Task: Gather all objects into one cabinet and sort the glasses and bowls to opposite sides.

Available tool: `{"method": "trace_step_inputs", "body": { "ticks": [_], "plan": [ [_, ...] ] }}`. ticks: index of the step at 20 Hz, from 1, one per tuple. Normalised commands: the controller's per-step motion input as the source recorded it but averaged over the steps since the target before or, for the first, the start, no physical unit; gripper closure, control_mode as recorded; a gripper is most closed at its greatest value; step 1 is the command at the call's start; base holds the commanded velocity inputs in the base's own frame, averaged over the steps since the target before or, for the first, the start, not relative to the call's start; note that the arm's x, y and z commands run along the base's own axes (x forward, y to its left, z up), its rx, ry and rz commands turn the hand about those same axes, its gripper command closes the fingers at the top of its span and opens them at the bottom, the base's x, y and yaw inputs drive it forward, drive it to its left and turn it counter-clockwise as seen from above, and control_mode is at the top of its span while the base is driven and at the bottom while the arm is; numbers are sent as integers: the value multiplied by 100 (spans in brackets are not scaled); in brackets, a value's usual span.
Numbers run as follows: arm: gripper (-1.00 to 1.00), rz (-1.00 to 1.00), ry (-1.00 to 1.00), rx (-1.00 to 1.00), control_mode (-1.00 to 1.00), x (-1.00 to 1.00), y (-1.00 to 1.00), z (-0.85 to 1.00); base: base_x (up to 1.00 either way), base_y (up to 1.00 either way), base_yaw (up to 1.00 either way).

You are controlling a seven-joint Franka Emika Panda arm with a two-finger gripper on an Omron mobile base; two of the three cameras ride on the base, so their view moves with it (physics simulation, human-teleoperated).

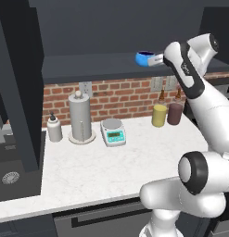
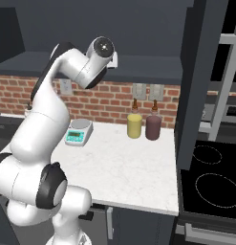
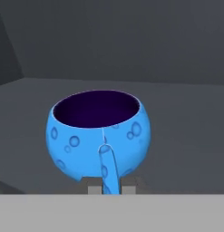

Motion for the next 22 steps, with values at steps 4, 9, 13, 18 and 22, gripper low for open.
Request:
{"method": "trace_step_inputs", "body": {
  "ticks": [4,9,13,18,22],
  "plan": [
    [100,0,0,0,-100,-34,2,9,0,0,0],
    [100,0,0,0,-100,-35,0,5,0,0,0],
    [100,0,0,0,-100,-37,0,9,0,0,0],
    [100,-4,0,0,-100,-55,0,12,0,0,0],
    [100,-9,0,0,-100,-66,0,18,0,0,0]
  ]
}}
